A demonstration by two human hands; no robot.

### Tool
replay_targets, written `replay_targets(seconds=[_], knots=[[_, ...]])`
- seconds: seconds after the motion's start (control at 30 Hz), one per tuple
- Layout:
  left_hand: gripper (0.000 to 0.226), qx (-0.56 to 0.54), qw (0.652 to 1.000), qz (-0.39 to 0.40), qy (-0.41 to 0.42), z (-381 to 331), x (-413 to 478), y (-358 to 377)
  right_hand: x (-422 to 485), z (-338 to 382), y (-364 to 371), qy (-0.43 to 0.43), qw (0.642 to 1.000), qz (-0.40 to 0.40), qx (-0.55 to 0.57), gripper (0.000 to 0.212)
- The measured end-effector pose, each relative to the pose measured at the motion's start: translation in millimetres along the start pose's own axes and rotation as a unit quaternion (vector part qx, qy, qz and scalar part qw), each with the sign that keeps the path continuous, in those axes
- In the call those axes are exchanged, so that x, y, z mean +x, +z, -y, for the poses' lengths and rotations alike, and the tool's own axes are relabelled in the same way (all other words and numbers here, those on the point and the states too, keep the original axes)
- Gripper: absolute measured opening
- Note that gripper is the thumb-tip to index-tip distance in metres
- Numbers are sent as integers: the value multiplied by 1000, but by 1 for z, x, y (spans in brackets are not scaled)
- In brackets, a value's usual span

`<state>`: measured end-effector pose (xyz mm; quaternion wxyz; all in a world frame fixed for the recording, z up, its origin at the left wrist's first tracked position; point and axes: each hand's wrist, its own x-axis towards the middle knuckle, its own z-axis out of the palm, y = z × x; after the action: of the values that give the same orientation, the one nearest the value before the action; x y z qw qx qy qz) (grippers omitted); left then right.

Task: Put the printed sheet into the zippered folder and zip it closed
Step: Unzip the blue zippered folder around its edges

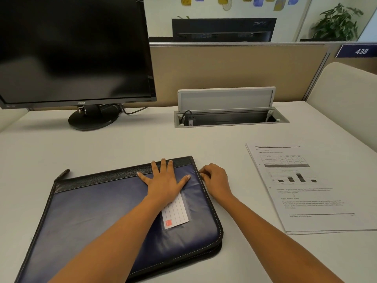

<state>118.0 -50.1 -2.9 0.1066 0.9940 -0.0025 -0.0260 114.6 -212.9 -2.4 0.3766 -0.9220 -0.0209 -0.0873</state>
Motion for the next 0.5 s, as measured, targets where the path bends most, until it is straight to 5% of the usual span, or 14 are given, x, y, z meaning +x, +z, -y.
replay_targets(seconds=[0.5], knots=[[83,1,1000,26,2,-2,-7,-7,-42,-7,-15,10,999,21,38,16]])
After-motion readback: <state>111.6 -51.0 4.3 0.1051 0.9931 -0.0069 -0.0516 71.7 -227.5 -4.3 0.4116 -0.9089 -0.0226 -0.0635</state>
